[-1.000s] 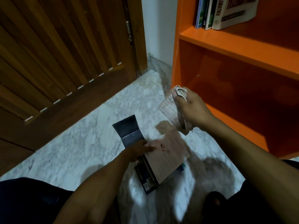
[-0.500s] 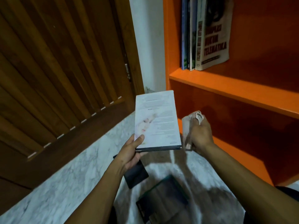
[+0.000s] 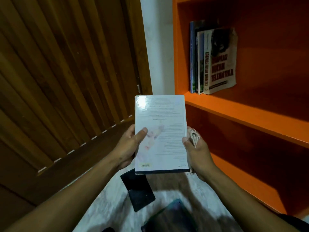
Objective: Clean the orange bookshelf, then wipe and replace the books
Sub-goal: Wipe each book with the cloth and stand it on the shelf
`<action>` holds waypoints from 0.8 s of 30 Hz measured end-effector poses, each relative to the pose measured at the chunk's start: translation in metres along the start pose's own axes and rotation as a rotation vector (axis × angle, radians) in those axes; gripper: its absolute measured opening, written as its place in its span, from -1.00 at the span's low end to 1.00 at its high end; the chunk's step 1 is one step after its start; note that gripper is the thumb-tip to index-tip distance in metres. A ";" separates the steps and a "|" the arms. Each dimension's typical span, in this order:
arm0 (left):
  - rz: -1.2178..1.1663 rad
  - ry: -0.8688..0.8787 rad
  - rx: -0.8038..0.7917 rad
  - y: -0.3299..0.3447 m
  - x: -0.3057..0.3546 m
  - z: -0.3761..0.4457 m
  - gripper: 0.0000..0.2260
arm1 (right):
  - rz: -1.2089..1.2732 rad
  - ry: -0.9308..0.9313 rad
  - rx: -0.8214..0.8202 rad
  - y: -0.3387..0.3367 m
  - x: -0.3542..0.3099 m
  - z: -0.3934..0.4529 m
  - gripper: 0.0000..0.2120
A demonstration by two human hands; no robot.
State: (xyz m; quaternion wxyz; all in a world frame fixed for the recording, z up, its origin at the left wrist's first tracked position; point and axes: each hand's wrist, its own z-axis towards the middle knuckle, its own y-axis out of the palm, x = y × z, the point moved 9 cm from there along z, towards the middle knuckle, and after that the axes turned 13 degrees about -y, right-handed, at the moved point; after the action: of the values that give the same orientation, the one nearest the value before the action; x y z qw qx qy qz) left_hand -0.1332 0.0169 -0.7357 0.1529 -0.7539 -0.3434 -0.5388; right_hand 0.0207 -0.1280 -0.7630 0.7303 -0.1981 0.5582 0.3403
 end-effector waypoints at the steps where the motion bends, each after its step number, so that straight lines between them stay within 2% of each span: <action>1: 0.017 0.043 0.043 -0.006 0.006 -0.005 -0.70 | -0.001 -0.013 -0.041 0.006 -0.004 -0.003 -0.72; 4: 0.043 0.129 0.179 -0.023 0.015 -0.024 -0.73 | 0.053 -0.004 -0.159 0.026 -0.010 -0.014 -0.76; 6: 0.052 0.135 0.238 -0.033 0.017 -0.031 -0.71 | 0.071 0.059 -0.156 0.031 -0.008 -0.019 -0.80; 9: 0.114 0.125 0.269 -0.039 0.021 -0.039 -0.63 | 0.100 0.225 0.029 0.016 0.005 -0.020 -0.74; 11: 0.190 0.119 0.285 -0.038 0.019 -0.042 -0.62 | 0.175 0.263 0.194 0.001 0.008 -0.015 -0.70; 12: 0.218 0.120 0.285 -0.037 0.017 -0.043 -0.65 | 0.198 0.251 0.288 -0.007 0.006 -0.012 -0.66; 14: 0.233 0.100 0.275 -0.034 0.008 -0.043 -0.73 | 0.095 0.142 0.419 -0.025 -0.002 -0.006 -0.55; 16: 0.209 0.071 0.258 -0.030 -0.004 -0.040 -0.75 | -0.060 -0.057 0.433 -0.032 -0.023 0.001 -0.60; 18: 0.187 0.070 0.265 -0.024 -0.016 -0.038 -0.80 | -0.170 -0.254 0.314 -0.022 -0.046 0.007 -0.72; 22: 0.189 0.093 0.247 -0.001 -0.023 -0.037 -0.84 | -0.646 -0.391 -0.110 0.024 -0.037 0.006 -0.53; 24: 0.139 0.093 0.248 0.000 -0.016 -0.035 -0.79 | -0.761 -0.432 -0.268 0.048 -0.025 -0.009 -0.46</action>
State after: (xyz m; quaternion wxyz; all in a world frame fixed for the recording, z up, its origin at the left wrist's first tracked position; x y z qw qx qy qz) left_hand -0.1609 -0.0100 -0.7375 0.2975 -0.7255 -0.3470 -0.5146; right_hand -0.0229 -0.1076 -0.7379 0.8709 -0.4064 0.2317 0.1505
